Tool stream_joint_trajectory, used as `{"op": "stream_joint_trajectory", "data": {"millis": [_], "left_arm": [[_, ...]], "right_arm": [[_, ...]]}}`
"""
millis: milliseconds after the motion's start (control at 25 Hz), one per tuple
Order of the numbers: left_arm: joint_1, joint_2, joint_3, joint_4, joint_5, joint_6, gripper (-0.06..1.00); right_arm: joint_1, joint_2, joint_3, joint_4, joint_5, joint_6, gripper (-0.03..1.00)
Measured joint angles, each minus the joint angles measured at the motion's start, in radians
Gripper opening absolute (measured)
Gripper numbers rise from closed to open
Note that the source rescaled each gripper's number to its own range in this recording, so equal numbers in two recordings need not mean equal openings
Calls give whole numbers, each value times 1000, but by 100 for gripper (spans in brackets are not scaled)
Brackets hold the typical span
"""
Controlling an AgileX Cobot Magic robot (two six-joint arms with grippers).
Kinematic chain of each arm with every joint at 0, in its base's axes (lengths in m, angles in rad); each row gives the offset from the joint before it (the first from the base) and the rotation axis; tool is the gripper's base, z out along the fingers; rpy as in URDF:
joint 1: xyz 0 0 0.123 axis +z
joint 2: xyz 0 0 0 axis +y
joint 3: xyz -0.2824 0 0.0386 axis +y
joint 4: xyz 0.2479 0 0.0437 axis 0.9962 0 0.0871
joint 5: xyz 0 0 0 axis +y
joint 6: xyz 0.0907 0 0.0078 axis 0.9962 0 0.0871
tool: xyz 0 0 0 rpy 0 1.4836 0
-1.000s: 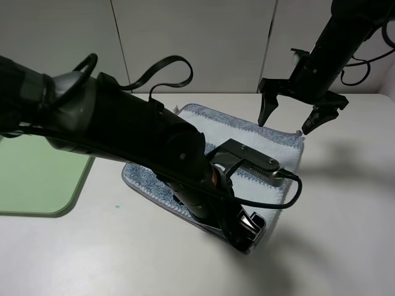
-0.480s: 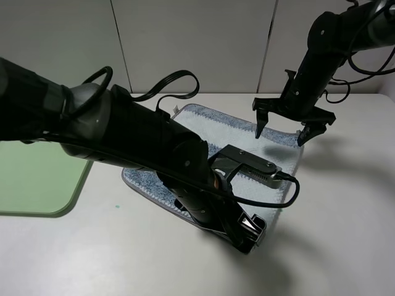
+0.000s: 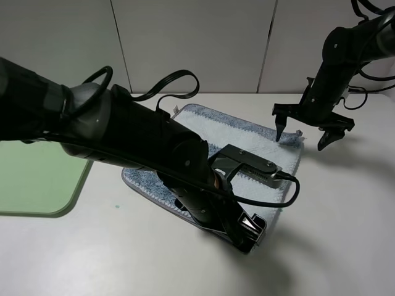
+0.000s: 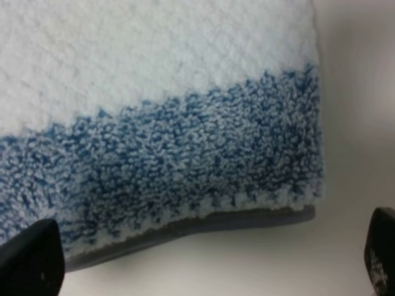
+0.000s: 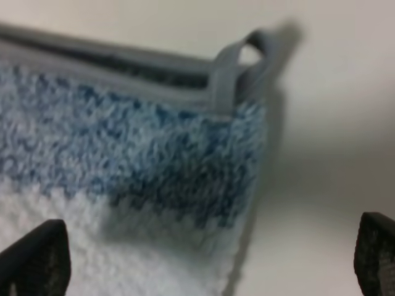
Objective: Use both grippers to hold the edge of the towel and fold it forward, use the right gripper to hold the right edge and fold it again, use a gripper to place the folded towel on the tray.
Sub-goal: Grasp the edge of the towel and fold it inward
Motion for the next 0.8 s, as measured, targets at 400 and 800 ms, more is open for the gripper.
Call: {"op": "stream_joint_trajectory", "data": {"millis": [400,800], "left_arm": [[0,0,0,0,-1,-2,97],[0,0,0,0,-1,-3,97]], "right_arm": [[-3,45,-2,-9,-50,12,100],[-3,79,-4,-59,-50,46,100]]}}
